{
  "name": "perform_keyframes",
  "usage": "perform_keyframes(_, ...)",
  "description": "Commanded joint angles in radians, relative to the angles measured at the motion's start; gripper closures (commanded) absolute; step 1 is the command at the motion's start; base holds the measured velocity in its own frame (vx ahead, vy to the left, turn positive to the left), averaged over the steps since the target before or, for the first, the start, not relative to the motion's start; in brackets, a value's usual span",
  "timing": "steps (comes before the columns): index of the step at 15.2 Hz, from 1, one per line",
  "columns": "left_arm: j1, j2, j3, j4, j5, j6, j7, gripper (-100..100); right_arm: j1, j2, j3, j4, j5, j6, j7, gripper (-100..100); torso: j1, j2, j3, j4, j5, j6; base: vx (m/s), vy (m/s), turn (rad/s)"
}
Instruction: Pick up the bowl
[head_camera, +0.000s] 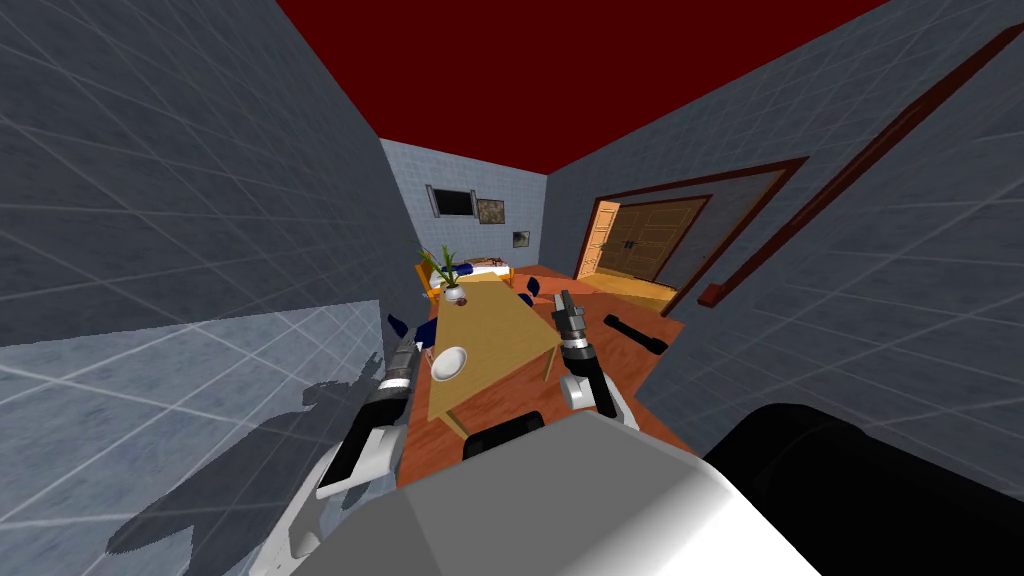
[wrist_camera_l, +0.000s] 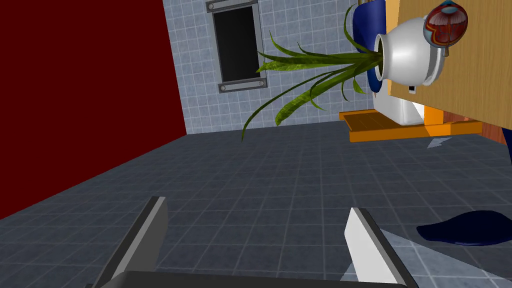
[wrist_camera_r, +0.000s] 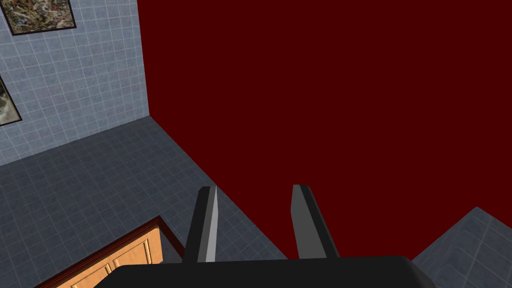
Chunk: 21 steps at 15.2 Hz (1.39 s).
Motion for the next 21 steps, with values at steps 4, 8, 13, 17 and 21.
perform_keyframes(4, -0.041, 0.007, 0.011, 0.074, 0.004, 0.081, 0.009, -100, 0.0, 0.0, 0.0, 0.0, 0.0, 0.0, 0.0, 0, 0.0, 0.0, 0.0, 0.0, 0.0, 0.0, -0.012, 0.012, -0.037)
perform_keyframes(8, -0.084, 0.007, 0.021, 0.147, 0.007, 0.167, 0.017, -100, 0.0, 0.0, 0.0, 0.0, 0.0, 0.0, 0.0, 0, 0.0, 0.0, 0.0, 0.0, 0.0, 0.0, -0.012, 0.012, -0.047)
perform_keyframes(13, -0.127, 0.004, 0.032, 0.221, 0.011, 0.254, 0.025, -100, 0.0, 0.0, 0.0, 0.0, 0.0, 0.0, 0.0, 0, 0.0, 0.0, 0.0, 0.0, 0.0, 0.0, -0.012, 0.013, -0.035)
perform_keyframes(17, -0.17, -0.002, 0.042, 0.294, 0.014, 0.34, 0.033, -100, 0.0, 0.0, 0.0, 0.0, 0.0, 0.0, 0.0, 0, 0.0, 0.0, 0.0, 0.0, 0.0, 0.0, -0.014, 0.014, -0.051)
perform_keyframes(21, -0.212, -0.012, 0.052, 0.366, 0.016, 0.421, 0.041, -100, 0.0, 0.0, 0.0, 0.0, 0.0, 0.0, 0.0, 0, 0.0, 0.0, 0.0, 0.0, 0.0, 0.0, -0.014, 0.013, -0.041)
